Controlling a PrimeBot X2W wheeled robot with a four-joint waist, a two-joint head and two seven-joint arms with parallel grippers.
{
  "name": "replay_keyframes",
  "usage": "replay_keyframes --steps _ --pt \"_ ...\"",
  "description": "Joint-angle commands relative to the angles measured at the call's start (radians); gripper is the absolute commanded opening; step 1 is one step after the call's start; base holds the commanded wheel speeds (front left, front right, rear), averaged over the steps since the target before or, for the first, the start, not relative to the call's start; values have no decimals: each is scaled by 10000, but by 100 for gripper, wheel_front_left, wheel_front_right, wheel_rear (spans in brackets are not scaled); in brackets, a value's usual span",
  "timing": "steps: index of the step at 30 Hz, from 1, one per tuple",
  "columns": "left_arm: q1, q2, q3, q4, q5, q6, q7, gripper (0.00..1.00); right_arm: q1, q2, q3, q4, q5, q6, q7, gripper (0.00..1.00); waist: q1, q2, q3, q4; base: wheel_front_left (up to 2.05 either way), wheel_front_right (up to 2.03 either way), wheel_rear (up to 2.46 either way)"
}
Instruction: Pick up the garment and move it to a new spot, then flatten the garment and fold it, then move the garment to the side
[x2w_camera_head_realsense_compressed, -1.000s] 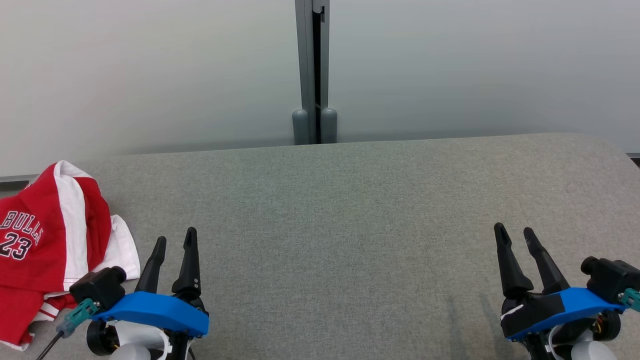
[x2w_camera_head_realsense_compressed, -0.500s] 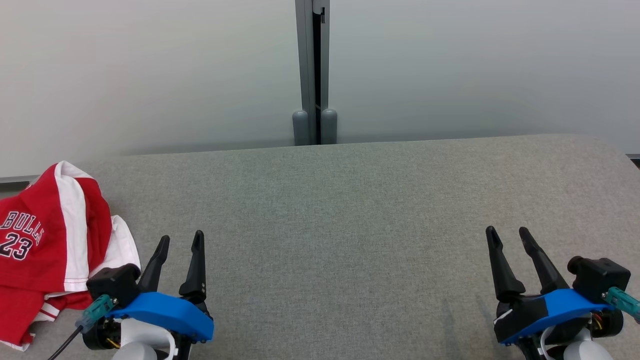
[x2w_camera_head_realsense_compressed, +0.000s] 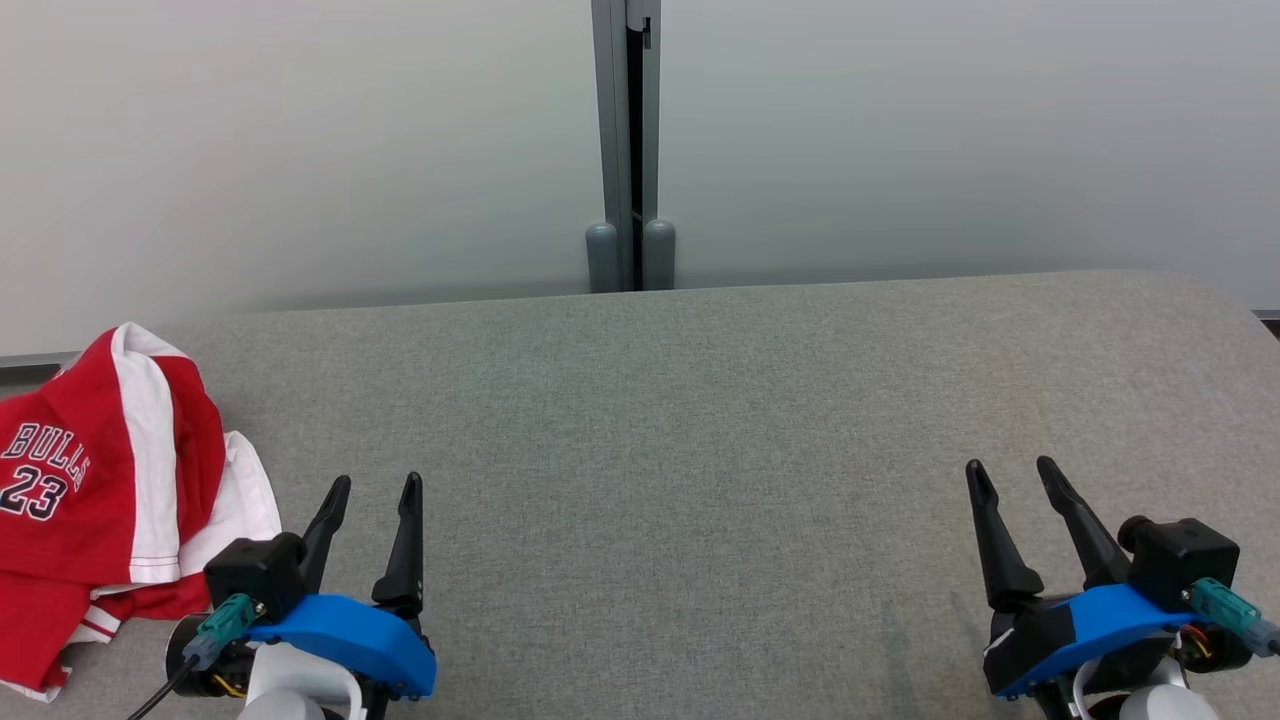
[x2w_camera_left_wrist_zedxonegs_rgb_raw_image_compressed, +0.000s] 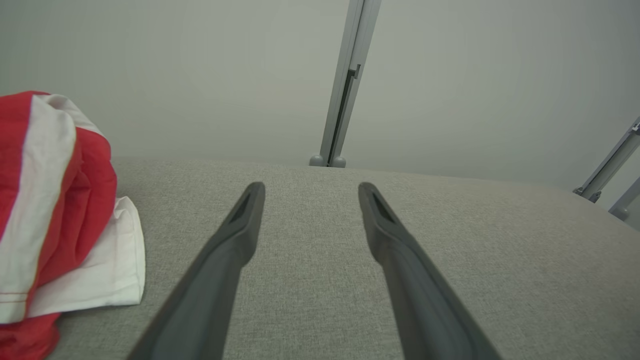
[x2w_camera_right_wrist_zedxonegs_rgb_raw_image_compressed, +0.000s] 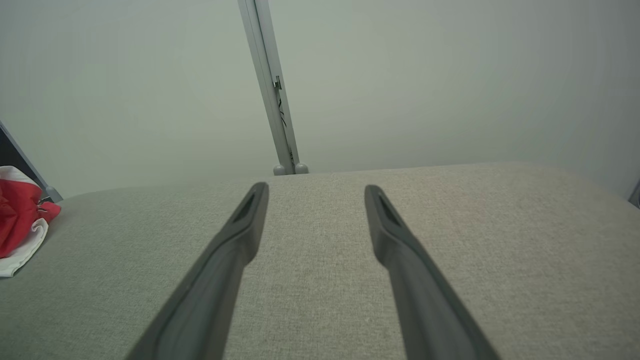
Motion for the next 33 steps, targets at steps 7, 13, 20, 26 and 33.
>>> replay_keyframes --steps 7,13,20,26,33 --pt "-200 129 -188 97 491 111 -147 100 68 80 -104 -9 -631 13 -165 100 0 0 7 14 0 0 0" --pt "-219 163 -321 217 786 183 -221 100 120 156 -153 55 -974 13 -253 100 0 0 -1 17 0 0 0" --pt "-227 151 -434 340 1036 295 -345 100 161 235 -320 87 -1408 14 -354 100 0 0 -7 16 0 0 0" --pt "-211 151 -543 434 1234 354 -443 100 199 283 -389 91 -1726 12 -441 100 0 0 -16 7 0 0 0" --pt "-203 111 -494 503 1044 386 -473 100 205 315 -422 126 -1642 12 -425 100 0 0 -22 30 0 0 0"
